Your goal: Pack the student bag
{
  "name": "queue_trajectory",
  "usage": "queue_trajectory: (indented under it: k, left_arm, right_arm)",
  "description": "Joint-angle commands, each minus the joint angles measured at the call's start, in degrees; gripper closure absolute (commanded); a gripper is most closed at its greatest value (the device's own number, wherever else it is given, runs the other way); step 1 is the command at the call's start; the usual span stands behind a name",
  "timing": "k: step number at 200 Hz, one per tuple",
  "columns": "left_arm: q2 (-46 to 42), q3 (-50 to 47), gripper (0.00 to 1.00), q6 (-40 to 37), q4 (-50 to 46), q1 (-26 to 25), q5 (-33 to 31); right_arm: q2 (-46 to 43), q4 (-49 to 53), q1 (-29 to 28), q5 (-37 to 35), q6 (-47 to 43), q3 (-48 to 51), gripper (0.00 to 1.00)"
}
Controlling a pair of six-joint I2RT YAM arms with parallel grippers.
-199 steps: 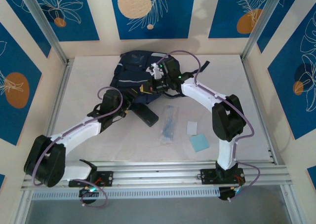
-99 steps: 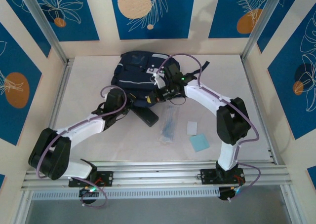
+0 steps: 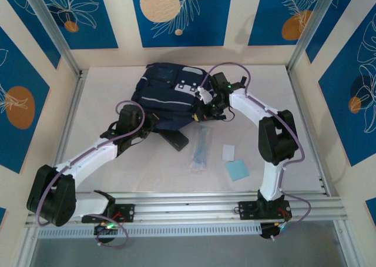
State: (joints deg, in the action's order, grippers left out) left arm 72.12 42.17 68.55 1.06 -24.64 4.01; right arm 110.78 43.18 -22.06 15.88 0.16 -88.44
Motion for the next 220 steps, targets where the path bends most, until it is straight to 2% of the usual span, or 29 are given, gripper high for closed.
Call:
queue_trajectory:
  k: [1,23,36,52,73,93,119,152,174,199,220]
  left_arm:
    - [-6.7,2.3,1.0,-4.2,-5.4,4.3,-1.9]
    - [-8.3,2.1,1.0,-6.0,-7.6,6.3,-0.3]
    - [-9.1,2.9,1.0,-7.8,-10.0,7.4,0.0]
    - [-9.8,3.7,1.0,-9.7,-12.4,8.9,-0.3]
    - [-10.4,3.1,1.0,-10.0,-12.1,10.1,-0.9]
    - [-10.2,2.6,1.0,-10.1,-11.3,11.9,0.9]
    - [-10.2,4.0,1.0,-13.4,-13.3,15.1,3.1]
    - [-10.7,5.7,1.0,-17.8,-16.5,19.9,4.9]
    - [-9.8,5.8,1.0,-21.1,-16.0,20.6,7.6]
    - [-4.3,4.8,1.0,-24.3,-11.0,20.5,17.8]
    - [1.2,4.4,1.0,-27.6,-8.1,20.4,25.1]
  right_arm:
    - [3.3,2.3,6.1,-13.6,-1.1,-2.6,1.0]
    - [5.0,-0.1,6.4,-16.3,-4.0,-2.4,1.0]
    - [8.0,3.9,7.6,-16.7,-4.2,-5.8,1.0]
    - [9.7,8.8,7.9,-14.4,-5.2,-8.0,1.0]
    - [8.7,9.7,7.2,-11.5,-5.5,-5.7,1.0]
    - [7.8,6.0,7.1,-16.1,-5.6,-2.4,1.0]
    - [9.1,3.1,9.1,-23.7,-4.9,-3.7,1.0]
    - [11.0,0.6,12.8,-26.9,-2.2,-8.8,1.0]
    - [11.0,1.2,13.8,-21.6,0.4,-11.1,1.0]
    - [6.8,-2.0,11.6,-10.8,1.4,-6.6,1.0]
    - [1.3,-7.3,9.3,-5.6,3.8,-0.2,1.0]
